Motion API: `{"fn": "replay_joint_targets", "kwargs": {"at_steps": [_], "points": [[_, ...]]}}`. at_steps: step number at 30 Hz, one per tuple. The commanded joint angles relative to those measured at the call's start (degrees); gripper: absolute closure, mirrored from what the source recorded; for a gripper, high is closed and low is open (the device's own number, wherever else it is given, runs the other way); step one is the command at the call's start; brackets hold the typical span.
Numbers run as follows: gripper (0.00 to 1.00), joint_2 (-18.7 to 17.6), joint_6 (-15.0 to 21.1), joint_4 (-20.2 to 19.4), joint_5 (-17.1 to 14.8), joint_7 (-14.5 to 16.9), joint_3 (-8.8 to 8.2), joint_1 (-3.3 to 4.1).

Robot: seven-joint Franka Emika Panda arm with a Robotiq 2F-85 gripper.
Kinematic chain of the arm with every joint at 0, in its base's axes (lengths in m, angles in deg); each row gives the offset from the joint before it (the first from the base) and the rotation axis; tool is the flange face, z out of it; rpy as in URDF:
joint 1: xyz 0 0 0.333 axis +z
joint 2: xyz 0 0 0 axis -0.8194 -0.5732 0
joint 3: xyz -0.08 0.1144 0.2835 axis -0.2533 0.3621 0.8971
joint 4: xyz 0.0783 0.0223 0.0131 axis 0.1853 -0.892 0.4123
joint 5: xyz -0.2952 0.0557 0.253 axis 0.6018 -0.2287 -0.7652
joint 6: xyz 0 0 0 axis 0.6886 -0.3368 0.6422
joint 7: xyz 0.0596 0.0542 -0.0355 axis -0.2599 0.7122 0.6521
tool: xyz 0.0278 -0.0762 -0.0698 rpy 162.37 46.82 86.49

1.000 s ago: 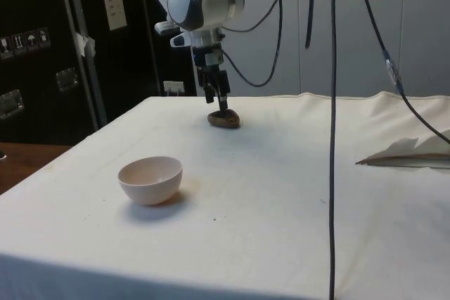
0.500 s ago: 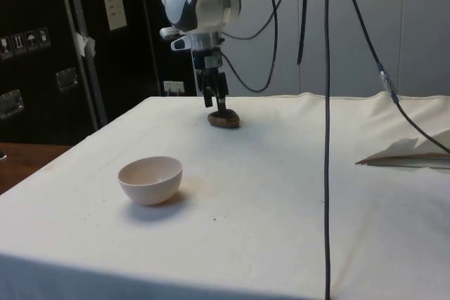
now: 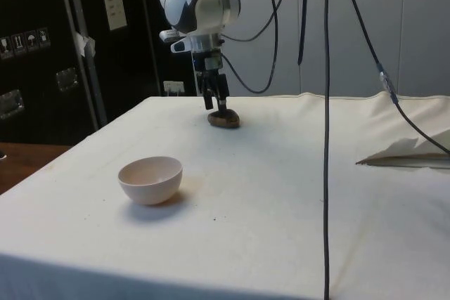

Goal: Pour the coffee beans from the cup into the bowl.

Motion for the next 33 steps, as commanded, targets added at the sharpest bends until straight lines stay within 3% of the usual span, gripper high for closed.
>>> {"fn": "replay_joint_targets", "kwargs": {"at_steps": [1, 6, 7, 8, 14, 15, 17, 28, 30, 33], "points": [[0.00, 0.46, 1.43, -0.92, 0.06, 0.06, -0.23, 0.46], [0.00, 0.86, 3.09, -2.06, 0.11, 0.00, -0.34, 0.97], [0.00, 0.46, 1.83, -1.38, 0.00, 0.00, 0.00, 0.52], [0.00, 1.09, 3.84, -2.64, 0.23, 0.00, -0.34, 1.15], [0.00, 1.78, 6.02, -4.53, 0.29, 0.00, -0.34, 1.66], [0.00, 1.55, 4.98, -4.01, 0.11, 0.00, 0.00, 1.32], [0.00, 2.06, 6.82, -5.16, 0.34, 0.06, -0.29, 1.83], [0.00, 1.83, 6.07, -4.76, 0.23, -0.06, -0.11, 1.55], [0.05, 1.78, 5.96, -4.70, 0.23, -0.06, -0.11, 1.55], [0.22, 1.78, 5.73, -4.64, 0.11, 0.00, 0.00, 1.49]]}}
